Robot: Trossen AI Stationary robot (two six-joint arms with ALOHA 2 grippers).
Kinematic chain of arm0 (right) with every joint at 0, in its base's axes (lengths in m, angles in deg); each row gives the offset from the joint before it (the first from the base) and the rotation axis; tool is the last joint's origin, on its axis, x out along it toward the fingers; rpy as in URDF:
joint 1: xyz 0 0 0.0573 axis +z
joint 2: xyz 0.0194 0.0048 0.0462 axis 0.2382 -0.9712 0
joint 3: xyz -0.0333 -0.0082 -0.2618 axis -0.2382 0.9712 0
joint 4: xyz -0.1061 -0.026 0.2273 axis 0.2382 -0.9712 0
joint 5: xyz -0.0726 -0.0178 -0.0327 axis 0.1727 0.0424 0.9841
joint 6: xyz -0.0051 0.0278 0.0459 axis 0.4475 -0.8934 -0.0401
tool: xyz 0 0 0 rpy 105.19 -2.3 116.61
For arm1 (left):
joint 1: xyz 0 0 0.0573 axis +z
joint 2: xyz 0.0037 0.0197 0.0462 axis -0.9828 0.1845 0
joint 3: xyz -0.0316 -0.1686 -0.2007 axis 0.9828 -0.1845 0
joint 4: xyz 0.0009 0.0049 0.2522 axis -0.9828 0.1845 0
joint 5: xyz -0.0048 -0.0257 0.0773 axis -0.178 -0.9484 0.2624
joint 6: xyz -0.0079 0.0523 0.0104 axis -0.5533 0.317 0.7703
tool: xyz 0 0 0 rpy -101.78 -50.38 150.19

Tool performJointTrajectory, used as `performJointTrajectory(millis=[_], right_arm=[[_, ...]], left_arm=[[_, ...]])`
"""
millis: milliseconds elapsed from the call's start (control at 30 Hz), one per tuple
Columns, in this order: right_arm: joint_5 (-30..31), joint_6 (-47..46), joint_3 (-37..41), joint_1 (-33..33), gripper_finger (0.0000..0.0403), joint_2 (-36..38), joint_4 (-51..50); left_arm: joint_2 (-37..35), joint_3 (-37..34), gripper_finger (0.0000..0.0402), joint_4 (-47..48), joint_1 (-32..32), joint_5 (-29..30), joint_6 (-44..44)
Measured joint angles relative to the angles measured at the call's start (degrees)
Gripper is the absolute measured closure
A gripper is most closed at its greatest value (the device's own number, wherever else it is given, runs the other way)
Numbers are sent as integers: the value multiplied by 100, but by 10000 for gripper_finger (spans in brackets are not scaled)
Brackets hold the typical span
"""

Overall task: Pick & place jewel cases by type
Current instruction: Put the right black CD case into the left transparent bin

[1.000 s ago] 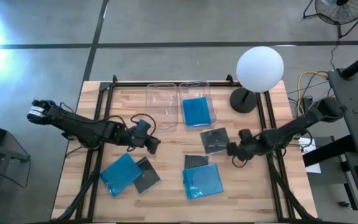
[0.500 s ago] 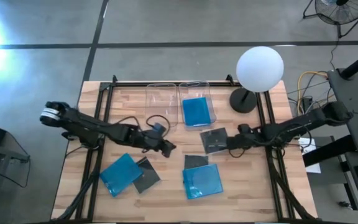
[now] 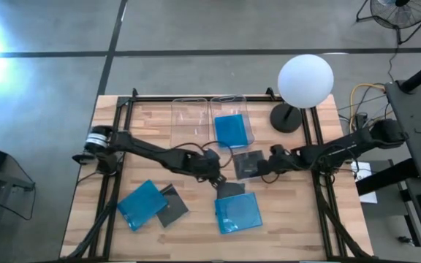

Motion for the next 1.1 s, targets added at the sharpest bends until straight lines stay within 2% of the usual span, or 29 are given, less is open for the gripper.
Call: performJointTrajectory(millis=[200, 333, 500, 733, 900, 1100], right_arm=[[-174, -585, 625, 4, 163, 32, 1720], [-148, -831, 919, 9, 163, -53, 2225], [-55, -1034, 1014, 15, 163, -120, 2411], [53, -852, 634, 20, 163, -504, 2367], [109, -831, 336, 17, 163, -940, 2385], [62, -495, 33, 15, 163, -1073, 2337]], left_arm=[[364, 664, 298, 1118, 8, 85, 892], [404, 608, 298, 1771, 28, 495, 997], [415, 321, 298, 1401, 163, 444, 952], [447, 331, 298, 580, 488, 243, 556], [574, 383, 298, 497, 626, -214, 347], [419, 506, 298, 736, 539, -195, 260]])
